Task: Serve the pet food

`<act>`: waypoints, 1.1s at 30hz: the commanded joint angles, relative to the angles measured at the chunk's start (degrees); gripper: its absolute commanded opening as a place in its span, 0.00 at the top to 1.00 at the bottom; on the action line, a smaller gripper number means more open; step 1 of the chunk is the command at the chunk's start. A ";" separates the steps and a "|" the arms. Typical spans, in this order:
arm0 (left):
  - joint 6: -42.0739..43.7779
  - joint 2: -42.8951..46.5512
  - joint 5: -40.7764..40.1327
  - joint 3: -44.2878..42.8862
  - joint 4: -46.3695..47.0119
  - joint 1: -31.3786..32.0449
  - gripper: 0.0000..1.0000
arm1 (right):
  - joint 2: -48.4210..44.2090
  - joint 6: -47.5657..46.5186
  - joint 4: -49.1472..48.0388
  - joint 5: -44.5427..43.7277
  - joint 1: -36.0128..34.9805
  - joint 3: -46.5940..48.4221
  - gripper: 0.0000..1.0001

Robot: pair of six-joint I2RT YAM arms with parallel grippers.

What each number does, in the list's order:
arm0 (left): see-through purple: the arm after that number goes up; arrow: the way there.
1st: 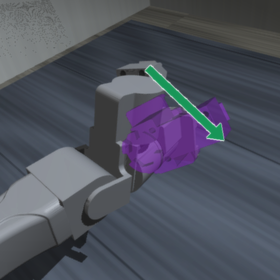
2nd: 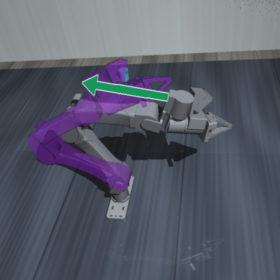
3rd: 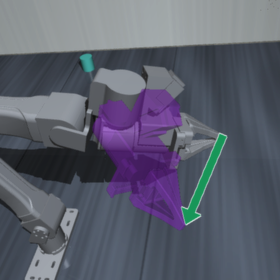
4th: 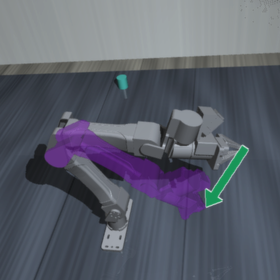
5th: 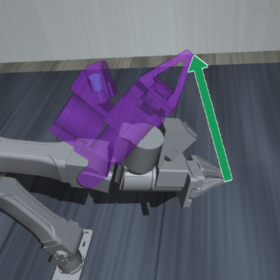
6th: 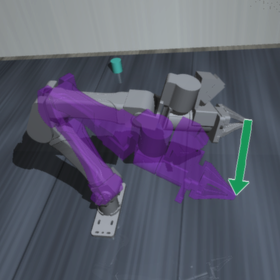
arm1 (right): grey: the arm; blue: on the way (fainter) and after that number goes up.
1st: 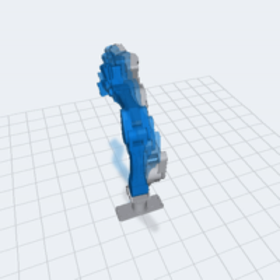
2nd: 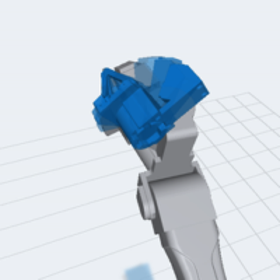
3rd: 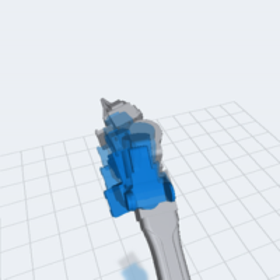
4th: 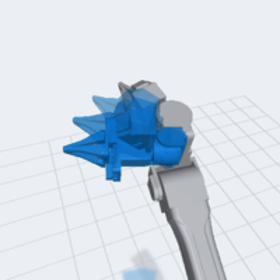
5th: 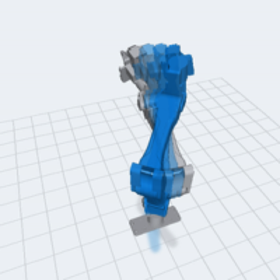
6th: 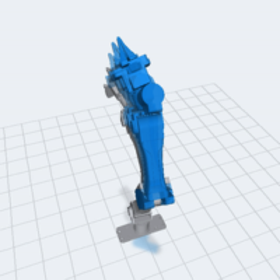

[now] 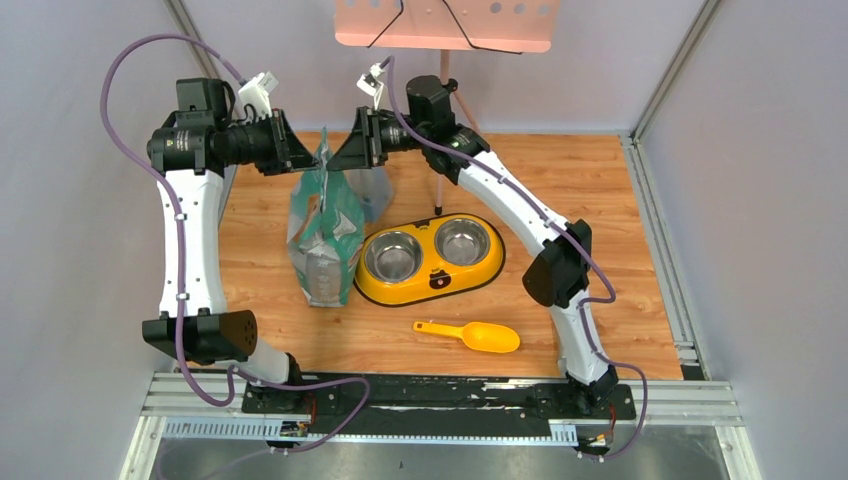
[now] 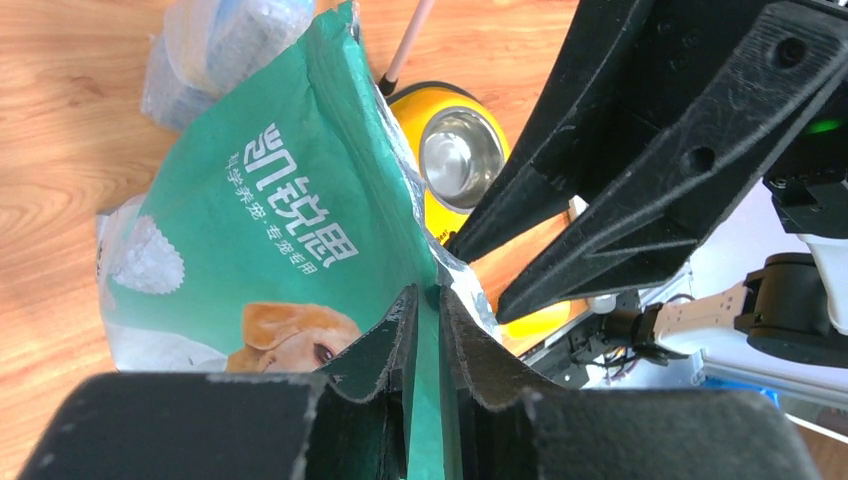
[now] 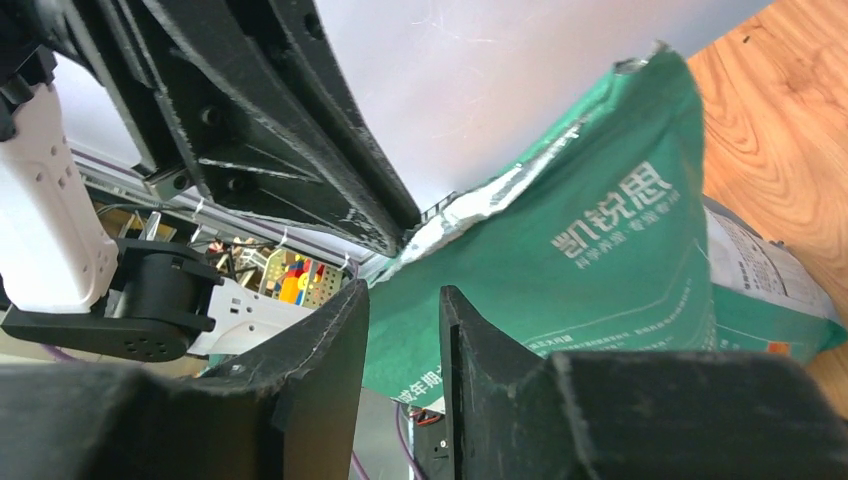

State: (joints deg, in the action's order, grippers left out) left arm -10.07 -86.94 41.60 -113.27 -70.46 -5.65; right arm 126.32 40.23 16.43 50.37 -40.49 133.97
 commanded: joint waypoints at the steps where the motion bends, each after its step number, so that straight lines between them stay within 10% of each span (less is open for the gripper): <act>1: 0.35 1.62 0.95 0.42 0.50 -0.41 0.80 | -1.70 1.74 -4.73 2.11 -0.74 2.82 0.66; 33: 0.52 2.10 1.47 0.88 0.54 -0.41 0.82 | -0.09 -0.50 -1.27 -4.38 -2.93 3.75 0.76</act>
State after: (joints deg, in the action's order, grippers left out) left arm -10.04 -86.89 42.11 -112.86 -70.43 -5.72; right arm 126.37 40.84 14.39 48.82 -42.70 135.48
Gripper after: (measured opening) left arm 0.182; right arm 0.257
